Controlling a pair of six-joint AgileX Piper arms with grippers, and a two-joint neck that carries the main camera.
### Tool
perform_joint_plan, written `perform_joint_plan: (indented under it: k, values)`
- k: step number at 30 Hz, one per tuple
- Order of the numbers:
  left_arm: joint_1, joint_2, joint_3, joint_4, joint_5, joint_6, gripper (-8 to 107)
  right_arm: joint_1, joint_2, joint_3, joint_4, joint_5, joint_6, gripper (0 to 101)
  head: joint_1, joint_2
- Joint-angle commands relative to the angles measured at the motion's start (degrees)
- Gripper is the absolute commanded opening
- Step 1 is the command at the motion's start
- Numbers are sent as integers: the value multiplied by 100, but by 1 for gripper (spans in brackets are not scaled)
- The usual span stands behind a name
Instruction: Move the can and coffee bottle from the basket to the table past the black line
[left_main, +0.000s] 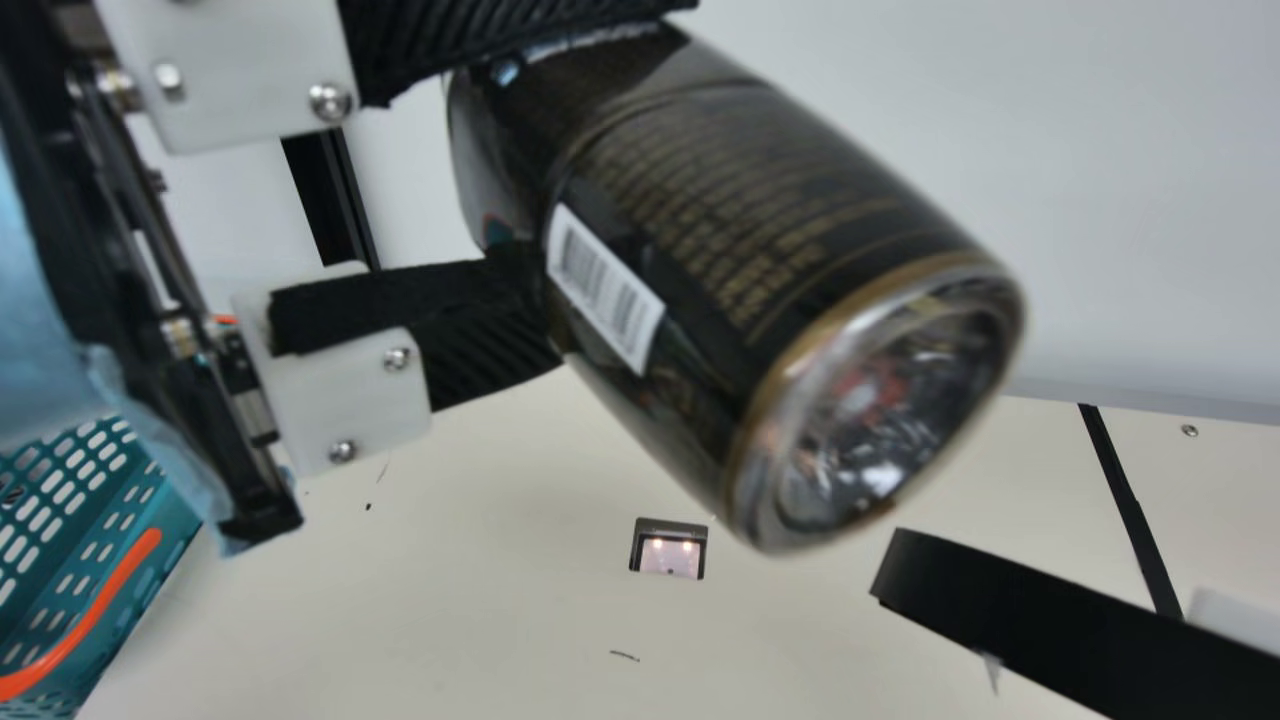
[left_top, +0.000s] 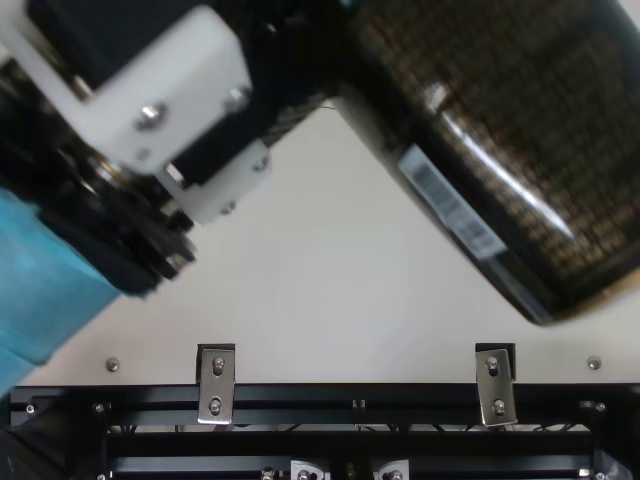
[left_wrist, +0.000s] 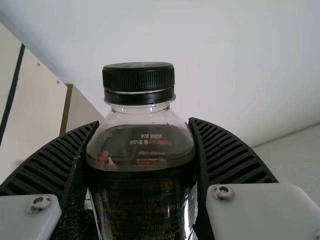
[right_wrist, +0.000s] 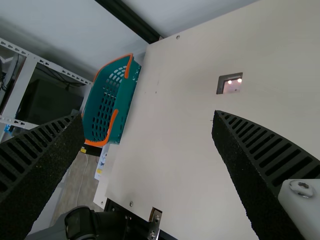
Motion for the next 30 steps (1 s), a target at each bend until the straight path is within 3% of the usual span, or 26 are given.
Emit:
perform_joint_plan:
  k: [1, 30]
  values:
    - [-114, 23, -32, 134, -54, -136, 10, 0, 0, 0, 0, 0, 0, 101, -213, 61]
    - [-150, 26, -45, 205, -65, -202, 10, 0, 0, 0, 0, 0, 0, 101, -213, 61]
